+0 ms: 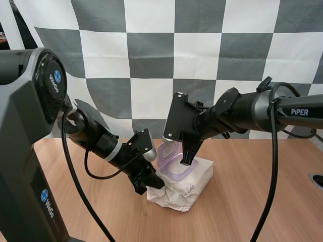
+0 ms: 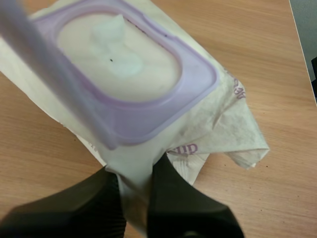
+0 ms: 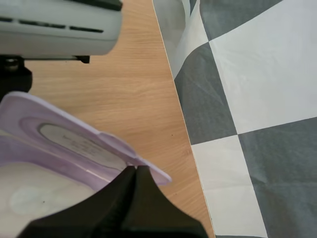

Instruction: Open the wet wipes lid

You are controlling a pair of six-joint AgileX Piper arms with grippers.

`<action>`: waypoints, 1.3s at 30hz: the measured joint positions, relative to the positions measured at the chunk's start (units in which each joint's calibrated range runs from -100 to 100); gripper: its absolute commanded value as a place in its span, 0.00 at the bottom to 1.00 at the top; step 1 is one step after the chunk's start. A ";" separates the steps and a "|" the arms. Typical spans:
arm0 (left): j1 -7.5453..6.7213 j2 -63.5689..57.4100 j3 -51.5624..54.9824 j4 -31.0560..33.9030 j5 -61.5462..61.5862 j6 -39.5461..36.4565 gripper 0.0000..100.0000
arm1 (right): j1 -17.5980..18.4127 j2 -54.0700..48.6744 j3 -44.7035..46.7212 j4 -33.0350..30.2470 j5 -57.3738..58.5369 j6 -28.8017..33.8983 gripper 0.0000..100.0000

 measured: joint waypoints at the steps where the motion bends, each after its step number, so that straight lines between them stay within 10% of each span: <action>1: 0.00 0.00 0.00 0.00 0.00 0.00 0.00 | 0.00 0.00 0.09 0.04 0.00 0.00 0.00; 39: 0.00 0.00 0.00 0.24 -0.49 0.00 0.00 | 0.00 12.33 -6.18 12.55 -2.57 0.00 0.00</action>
